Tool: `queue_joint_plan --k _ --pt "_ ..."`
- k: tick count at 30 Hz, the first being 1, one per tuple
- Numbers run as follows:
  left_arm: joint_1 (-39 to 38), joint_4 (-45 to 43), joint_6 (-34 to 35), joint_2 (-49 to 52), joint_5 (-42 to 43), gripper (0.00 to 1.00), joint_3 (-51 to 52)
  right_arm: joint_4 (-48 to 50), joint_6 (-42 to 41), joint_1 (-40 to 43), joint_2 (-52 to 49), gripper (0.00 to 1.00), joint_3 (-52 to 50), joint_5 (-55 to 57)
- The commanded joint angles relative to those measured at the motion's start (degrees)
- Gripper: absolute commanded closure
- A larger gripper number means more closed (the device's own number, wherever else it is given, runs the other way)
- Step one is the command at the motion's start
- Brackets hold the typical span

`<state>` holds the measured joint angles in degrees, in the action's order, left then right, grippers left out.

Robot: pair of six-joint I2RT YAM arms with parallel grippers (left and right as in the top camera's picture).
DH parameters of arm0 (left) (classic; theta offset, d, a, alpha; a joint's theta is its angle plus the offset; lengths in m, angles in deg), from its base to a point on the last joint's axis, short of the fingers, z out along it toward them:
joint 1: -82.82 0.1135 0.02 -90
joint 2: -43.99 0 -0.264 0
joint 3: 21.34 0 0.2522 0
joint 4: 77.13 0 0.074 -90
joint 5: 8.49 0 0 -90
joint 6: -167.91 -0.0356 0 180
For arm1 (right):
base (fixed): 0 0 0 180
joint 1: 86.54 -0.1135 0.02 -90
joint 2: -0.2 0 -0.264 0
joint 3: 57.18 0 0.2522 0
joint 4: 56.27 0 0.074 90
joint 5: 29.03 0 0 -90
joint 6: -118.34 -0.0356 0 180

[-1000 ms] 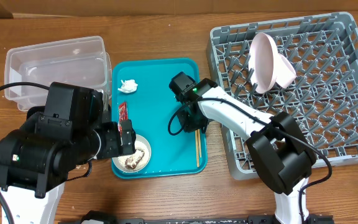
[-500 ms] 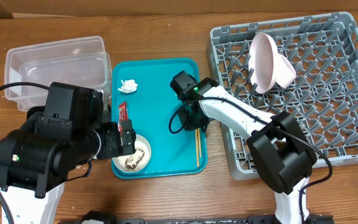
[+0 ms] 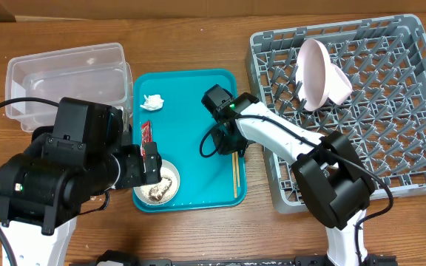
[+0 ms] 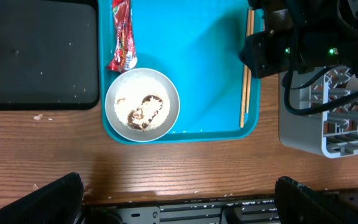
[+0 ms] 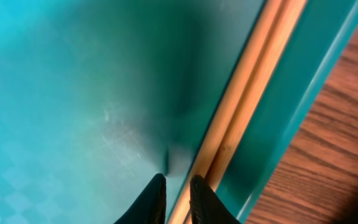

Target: Sort waste into correct bins and load items into the dishwasher

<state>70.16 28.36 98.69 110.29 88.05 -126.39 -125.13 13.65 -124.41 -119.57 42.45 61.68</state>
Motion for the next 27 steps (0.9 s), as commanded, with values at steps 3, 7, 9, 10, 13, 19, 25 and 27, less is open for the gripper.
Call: queue_joint_plan --k 3,7,9,10,13,19,25,27 --pt "-0.2 -0.1 -0.9 0.1 -0.8 0.00 -0.7 0.5 -1.6 0.1 -3.6 0.83 -0.4 0.3" --pt "-0.2 -0.1 -0.9 0.1 -0.8 0.00 -0.7 -0.3 2.5 -0.3 -3.9 0.81 -0.4 -1.8" --pt "-0.2 -0.1 -0.9 0.1 -0.8 0.00 -0.7 -0.9 2.8 -0.4 -3.9 0.77 -0.4 -1.9" --pt "-0.2 -0.1 -0.9 0.1 -0.8 0.00 -0.7 -1.4 2.7 -0.4 -3.9 0.77 -0.4 -2.0" --pt "-0.2 -0.1 -0.9 0.1 -0.8 0.00 -0.7 -2.2 1.3 -0.4 -3.9 0.77 -0.4 -1.4" --pt "-0.2 -0.1 -0.9 0.1 -0.8 0.00 -0.7 -1.8 -2.9 -0.3 -3.9 0.72 -0.4 1.8" --pt "-0.2 -0.1 -0.9 0.1 -0.8 0.00 -0.7 -2.1 7.6 -1.2 -3.9 0.91 -0.3 -5.1" --pt "-0.2 -0.1 -0.9 0.1 -0.8 0.00 -0.7 -2.1 6.6 -1.9 -3.9 0.93 -0.2 -3.3"
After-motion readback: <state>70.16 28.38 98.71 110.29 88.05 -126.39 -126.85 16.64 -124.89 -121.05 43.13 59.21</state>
